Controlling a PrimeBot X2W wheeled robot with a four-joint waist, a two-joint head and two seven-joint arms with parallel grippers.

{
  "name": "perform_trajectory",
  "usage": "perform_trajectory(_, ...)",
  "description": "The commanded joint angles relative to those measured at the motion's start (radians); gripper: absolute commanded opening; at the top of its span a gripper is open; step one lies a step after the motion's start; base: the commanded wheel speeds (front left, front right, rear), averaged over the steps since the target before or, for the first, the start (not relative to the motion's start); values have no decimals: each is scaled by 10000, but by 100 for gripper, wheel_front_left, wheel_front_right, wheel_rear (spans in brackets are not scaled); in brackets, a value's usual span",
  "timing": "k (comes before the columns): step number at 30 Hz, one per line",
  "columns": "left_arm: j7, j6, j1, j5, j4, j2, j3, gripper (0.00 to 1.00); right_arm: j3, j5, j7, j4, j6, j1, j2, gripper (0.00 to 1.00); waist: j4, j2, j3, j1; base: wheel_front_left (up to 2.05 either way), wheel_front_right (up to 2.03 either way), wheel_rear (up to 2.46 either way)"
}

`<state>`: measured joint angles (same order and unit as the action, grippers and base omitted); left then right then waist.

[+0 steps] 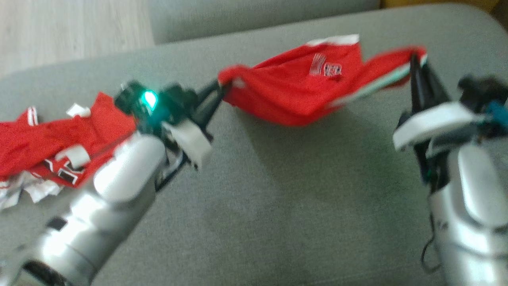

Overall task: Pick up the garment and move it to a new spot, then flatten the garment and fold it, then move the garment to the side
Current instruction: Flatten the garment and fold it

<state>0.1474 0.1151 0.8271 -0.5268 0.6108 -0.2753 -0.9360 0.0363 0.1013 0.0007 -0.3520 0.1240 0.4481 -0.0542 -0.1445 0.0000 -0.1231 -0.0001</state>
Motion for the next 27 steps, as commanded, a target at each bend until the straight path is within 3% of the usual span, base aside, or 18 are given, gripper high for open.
perform_trajectory(1, -66, 26, 878, -69, -283, -330, 451, 0, -325, 168, 42, 461, 67, 678, -218, 0, -29, 0, 505, 1, 0, 0, 0)
perform_trajectory(9, -532, 116, 2048, -552, -354, -659, 648, 0, -908, 1113, 540, 716, 67, 2097, -1094, 0, 126, 0, 1481, 1, 0, 0, 0)
perform_trajectory(16, -721, 132, 1706, -1000, -1219, -1184, 661, 0, -445, 1423, 1412, 1128, 67, 1396, -1631, 0, 579, 0, 2053, 1, 0, 0, 0)
perform_trajectory(22, -1508, 138, 1154, -1449, -2619, -1693, 465, 0, -244, 1567, 2204, 1768, 67, 584, -1876, 0, 868, 0, 1843, 1, 0, 0, 0)
perform_trajectory(27, -2072, 109, 1446, -1573, -3145, -2058, 549, 0, -457, 1590, 2766, 2009, 67, 1089, -1904, 0, 839, 0, 1110, 1, 0, 0, 0)
